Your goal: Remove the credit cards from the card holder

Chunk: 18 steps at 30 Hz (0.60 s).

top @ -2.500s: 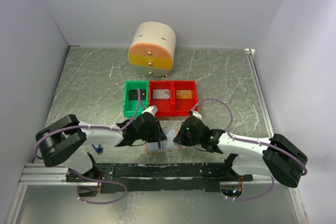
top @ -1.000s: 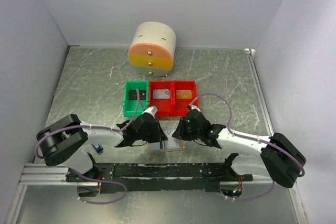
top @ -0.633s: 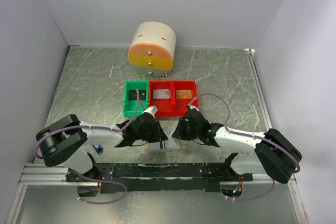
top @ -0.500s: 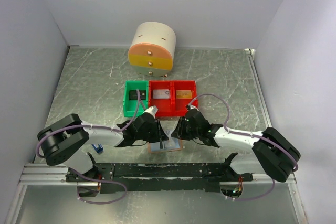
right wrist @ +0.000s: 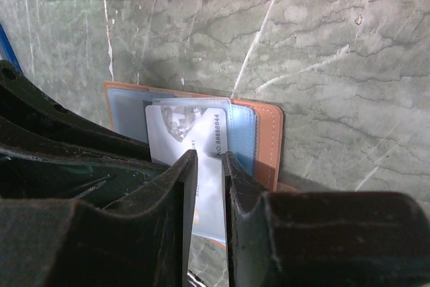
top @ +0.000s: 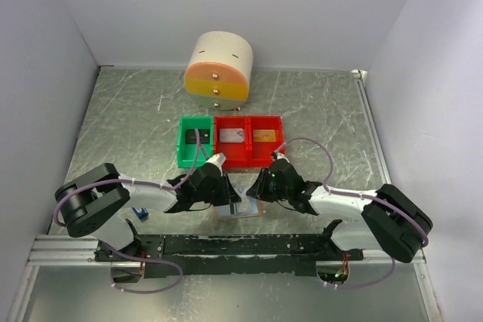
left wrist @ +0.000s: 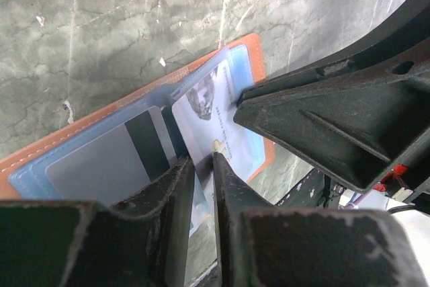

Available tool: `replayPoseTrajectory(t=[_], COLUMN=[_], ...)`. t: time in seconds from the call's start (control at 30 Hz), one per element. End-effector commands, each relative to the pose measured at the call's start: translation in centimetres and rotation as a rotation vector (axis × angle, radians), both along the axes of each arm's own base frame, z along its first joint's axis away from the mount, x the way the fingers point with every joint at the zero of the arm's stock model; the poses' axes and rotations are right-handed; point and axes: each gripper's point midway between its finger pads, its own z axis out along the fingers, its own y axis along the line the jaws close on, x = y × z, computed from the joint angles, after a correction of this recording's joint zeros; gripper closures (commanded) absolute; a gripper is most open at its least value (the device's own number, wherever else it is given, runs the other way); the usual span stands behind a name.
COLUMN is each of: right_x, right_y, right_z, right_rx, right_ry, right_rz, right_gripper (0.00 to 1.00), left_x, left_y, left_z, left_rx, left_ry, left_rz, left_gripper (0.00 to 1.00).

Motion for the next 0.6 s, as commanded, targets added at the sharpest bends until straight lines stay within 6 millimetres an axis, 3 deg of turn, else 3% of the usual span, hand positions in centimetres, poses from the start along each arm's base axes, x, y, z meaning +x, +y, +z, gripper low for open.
replayPoseTrajectory(t=[0.0, 0.3, 0.47, 0.57], right_x=[-2.1, -2.2, -2.1, -2.1], right_y=[-2.3, -2.2, -2.2, -2.3], right_z=[-2.9, -3.3, -3.1, -3.1], right_rx=[-0.101, -0.100, -0.098, -0.101], right_ry=[0.089, 0.100, 0.101, 0.098], right_rz=[-0.004, -0.003, -0.002, -0.002], right_gripper=[0.78, 0.78, 0.78, 0.78], left_x=[-0.2, -0.3, -0.2, -0.1], left_y=[-1.4, -1.0, -0.8, -0.6], left_z=[2.2, 3.9, 3.7, 3.4], left_rx=[-0.095, -0.162, -0.169, -0.148], left_ry=[-0.023, -0.042, -0.029, -0.019], left_rz=[-0.037, -0.039, -0.035, -0.033], left_gripper=[0.74, 0.82, 0.93, 0.93])
